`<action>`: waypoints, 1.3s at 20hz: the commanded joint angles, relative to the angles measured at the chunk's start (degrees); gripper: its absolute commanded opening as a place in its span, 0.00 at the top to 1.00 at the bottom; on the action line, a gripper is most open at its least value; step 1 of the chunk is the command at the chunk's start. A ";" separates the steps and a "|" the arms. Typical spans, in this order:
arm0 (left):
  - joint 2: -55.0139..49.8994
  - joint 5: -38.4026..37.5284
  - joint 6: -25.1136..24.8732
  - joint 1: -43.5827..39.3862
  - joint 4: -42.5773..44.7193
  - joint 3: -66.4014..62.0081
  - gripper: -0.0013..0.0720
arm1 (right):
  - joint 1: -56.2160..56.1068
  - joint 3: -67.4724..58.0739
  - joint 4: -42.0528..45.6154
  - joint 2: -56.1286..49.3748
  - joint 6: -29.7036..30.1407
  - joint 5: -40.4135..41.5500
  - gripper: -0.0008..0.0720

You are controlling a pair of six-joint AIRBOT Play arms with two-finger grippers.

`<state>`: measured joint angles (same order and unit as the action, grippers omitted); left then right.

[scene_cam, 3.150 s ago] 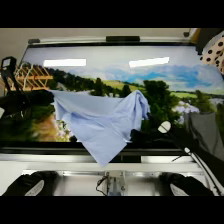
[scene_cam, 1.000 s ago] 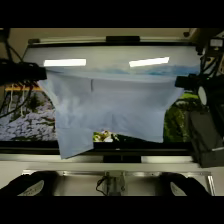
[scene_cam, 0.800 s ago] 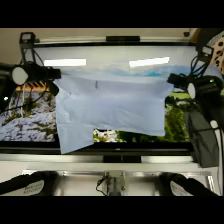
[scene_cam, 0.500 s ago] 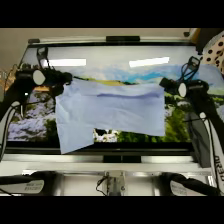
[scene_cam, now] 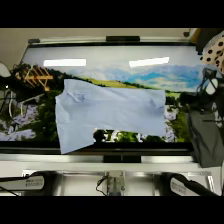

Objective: Fold the shirts.

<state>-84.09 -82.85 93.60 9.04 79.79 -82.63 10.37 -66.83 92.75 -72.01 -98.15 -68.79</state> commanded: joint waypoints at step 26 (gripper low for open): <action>5.40 25.35 -10.54 4.87 -20.28 33.11 0.93 | 9.27 25.27 -25.59 3.85 15.91 -1.27 0.11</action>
<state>-79.02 -56.55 83.24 13.87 59.53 -48.49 19.62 -45.74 67.18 -68.16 -81.45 -75.83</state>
